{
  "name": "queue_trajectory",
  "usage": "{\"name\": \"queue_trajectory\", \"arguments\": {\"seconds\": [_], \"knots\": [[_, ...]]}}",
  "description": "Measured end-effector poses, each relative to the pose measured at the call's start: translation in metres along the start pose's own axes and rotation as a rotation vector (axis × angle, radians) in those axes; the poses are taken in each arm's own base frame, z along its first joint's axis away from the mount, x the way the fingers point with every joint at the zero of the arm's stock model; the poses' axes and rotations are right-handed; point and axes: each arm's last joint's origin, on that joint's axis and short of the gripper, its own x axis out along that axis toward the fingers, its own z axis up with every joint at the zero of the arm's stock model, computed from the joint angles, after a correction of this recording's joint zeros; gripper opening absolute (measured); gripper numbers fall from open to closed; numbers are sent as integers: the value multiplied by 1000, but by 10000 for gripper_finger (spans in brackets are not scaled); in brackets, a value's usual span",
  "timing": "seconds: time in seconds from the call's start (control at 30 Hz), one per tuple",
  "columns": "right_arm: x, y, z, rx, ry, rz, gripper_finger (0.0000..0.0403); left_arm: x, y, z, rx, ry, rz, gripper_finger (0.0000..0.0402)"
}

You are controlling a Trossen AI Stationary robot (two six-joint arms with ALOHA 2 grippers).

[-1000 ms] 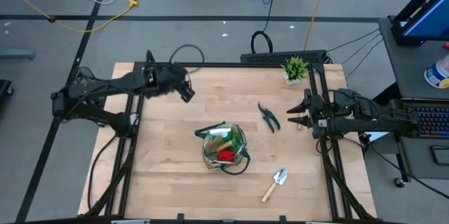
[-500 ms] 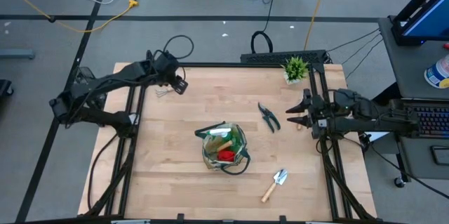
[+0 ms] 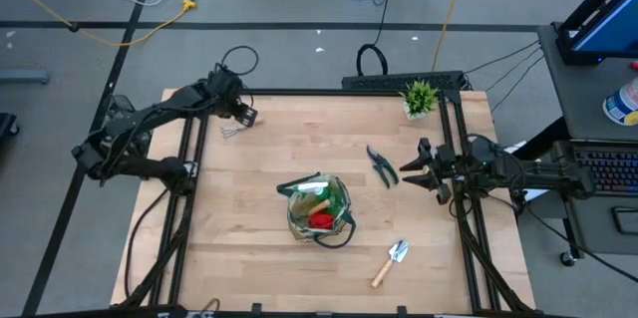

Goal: Pick & Place Garden tools in Gardening bag
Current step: Put the left brown hand rake into the gardening bag

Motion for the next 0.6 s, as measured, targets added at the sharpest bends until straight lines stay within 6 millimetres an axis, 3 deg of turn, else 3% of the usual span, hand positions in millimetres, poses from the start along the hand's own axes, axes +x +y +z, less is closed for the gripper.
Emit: {"name": "queue_trajectory", "arguments": {"seconds": [0.2,0.4,0.6], "knots": [[-5,2,2,-6,-34,10,130,22,12,4,12,62,-31,172],[-8,3,3,-40,-58,13,130,46,9,7,90,184,-17,172],[-8,3,3,-44,-59,12,130,61,5,24,155,212,-34,172]]}}
